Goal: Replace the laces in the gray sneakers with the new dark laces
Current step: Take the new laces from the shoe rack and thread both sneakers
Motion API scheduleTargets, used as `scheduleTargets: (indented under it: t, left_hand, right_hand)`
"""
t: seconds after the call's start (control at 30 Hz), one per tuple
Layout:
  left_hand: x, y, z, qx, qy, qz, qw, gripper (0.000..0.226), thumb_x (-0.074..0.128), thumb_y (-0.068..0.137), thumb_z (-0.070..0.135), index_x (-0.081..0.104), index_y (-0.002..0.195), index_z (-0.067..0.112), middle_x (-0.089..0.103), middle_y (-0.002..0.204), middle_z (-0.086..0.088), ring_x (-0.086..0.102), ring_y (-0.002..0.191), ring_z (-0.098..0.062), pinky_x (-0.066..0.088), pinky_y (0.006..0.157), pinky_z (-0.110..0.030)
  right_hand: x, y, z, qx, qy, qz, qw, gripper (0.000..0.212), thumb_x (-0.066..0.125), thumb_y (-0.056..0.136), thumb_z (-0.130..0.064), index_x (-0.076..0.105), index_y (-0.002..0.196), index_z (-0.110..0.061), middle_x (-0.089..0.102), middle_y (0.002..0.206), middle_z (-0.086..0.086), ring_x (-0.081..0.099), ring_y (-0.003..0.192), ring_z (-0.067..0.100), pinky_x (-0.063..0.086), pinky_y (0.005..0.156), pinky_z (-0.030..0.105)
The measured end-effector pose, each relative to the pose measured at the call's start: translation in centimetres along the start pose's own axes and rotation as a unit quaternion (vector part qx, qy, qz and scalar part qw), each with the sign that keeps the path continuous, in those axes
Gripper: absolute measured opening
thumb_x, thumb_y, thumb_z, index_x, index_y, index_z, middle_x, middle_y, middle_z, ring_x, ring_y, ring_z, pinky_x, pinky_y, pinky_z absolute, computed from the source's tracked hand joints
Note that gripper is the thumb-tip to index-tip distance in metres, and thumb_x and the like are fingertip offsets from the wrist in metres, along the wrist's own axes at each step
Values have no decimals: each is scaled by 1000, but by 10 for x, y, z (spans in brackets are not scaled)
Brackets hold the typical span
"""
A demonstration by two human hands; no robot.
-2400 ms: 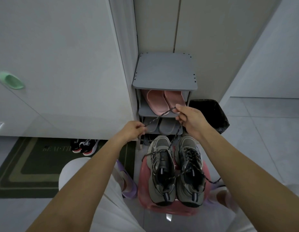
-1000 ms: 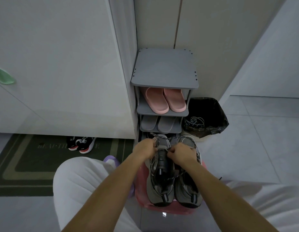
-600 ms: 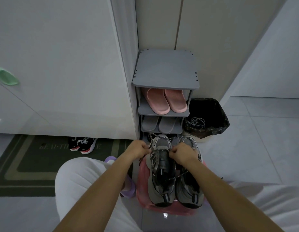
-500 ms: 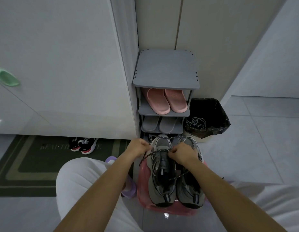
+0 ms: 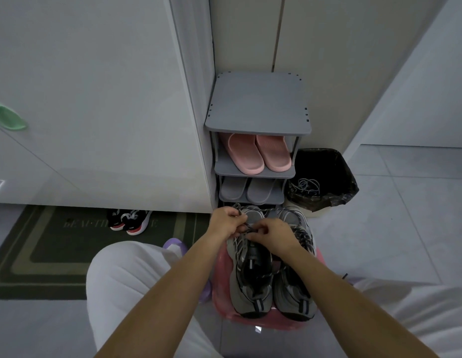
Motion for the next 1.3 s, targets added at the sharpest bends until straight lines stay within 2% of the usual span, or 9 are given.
scheduleTargets:
  t: [0.27,0.4,0.53,0.7,0.83,0.9,1.0,1.1,1.3]
  left_hand:
    - [6,-3,0,26,73,-54,995,16,67,86,11,59,73,11,59,65,-6,56,52,-10,48,48,-17]
    - [-10,11,-1,51,96,42,993,21,70,84,15,61,66,13,65,71,-11,60,61,-17,52,62,-30]
    - [-10,18,-8,53,131,32,989,20,72,82,18,66,72,2,69,85,-18,63,75,-23,54,76,-37]
    - [-9,20,-18,51,158,29,986,24,71,80,11,59,59,11,64,71,-15,63,70,-25,55,77,-43]
    - [-8,15,-18,51,141,29,988,25,64,84,2,57,61,8,62,70,-11,59,50,-5,54,64,-26]
    - [-8,16,-17,53,153,36,986,17,64,84,3,61,67,6,66,77,-13,61,56,-11,55,69,-30]
    - [-8,17,-14,61,218,40,973,9,65,83,10,66,81,2,71,88,-13,67,75,-26,56,77,-38]
    - [-7,15,-7,83,276,45,957,14,63,85,15,67,88,2,70,89,-12,66,81,-26,52,74,-34]
    - [-4,18,1,81,321,25,943,12,63,87,17,67,87,6,67,85,-10,64,79,-23,48,71,-29]
  right_hand:
    - [-2,5,-4,-6,-31,25,999,18,60,88,-29,68,91,-13,62,87,1,58,84,19,48,74,31]
    - [9,5,-2,5,-70,-25,997,27,57,86,-20,64,112,-13,62,108,11,58,103,27,47,86,32]
    - [20,3,-1,-4,-80,-46,996,32,55,87,-15,62,119,-16,50,122,13,51,115,28,42,100,33]
    - [18,0,0,-12,-48,-22,999,22,57,87,-21,69,103,-11,52,100,7,54,101,23,44,88,28]
    - [15,2,1,11,-39,-1,999,30,51,92,-23,60,67,-10,43,81,5,48,81,20,33,70,23]
    - [15,5,1,28,-44,2,999,36,51,91,-23,44,56,-18,45,83,8,47,77,20,34,68,24]
    - [17,8,1,50,-45,3,998,24,52,91,-20,60,71,-10,55,88,13,57,83,27,41,70,27]
    - [17,10,1,62,-32,12,997,21,52,91,-16,71,92,-6,64,99,14,61,93,29,46,75,30]
    - [18,15,5,90,-25,16,995,20,55,90,-20,72,89,-10,68,95,11,65,88,28,53,75,33]
Point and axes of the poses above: each hand's wrist, its own y-axis towards the middle knuckle, its own x-axis out of the palm, z = x × y, the point moved 7 cm from there along y, towards the middle knuckle
